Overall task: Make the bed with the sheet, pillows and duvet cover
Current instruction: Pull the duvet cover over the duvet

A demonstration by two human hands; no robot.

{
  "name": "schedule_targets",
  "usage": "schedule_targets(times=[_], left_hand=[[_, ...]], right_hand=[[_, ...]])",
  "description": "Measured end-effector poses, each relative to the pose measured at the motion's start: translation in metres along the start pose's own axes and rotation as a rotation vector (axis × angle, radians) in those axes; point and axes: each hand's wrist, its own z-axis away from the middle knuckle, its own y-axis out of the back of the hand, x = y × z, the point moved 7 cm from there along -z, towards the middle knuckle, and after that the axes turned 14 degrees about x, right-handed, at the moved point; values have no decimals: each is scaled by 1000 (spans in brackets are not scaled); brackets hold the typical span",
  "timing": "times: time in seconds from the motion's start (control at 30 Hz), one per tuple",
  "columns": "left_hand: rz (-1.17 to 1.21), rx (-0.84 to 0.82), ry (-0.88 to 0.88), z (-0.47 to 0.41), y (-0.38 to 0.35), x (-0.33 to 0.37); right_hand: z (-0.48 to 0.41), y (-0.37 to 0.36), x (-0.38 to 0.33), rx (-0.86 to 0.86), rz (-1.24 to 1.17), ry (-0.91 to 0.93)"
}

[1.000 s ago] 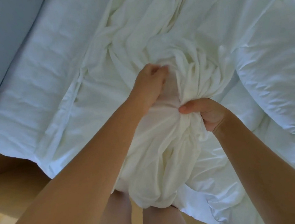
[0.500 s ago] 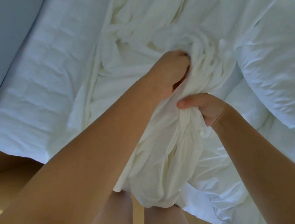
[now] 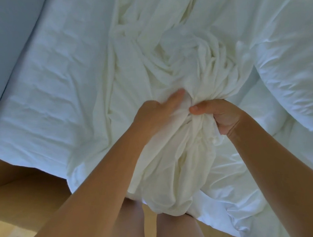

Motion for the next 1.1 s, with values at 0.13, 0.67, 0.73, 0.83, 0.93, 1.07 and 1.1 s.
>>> schedule_targets(times=[0.13, 0.67, 0.73, 0.83, 0.93, 1.07, 1.1], left_hand=[[80, -46, -36, -9, 3, 14], [248, 93, -555, -7, -6, 105], [121, 201, -523, -10, 5, 73], [22, 189, -359, -6, 11, 32], [87, -57, -173, 4, -7, 18], [248, 124, -318, 1, -2, 63], [268, 150, -369, 1, -4, 80]], right_hand=[[-1, 5, 2, 50, 62, -28], [4, 1, -1, 35, -54, 23], [5, 6, -2, 51, -117, 45], [4, 5, -1, 14, -103, 19], [2, 1, 2, 11, 26, -17], [2, -3, 2, 72, 143, -44], [2, -6, 1, 65, 156, -54]])
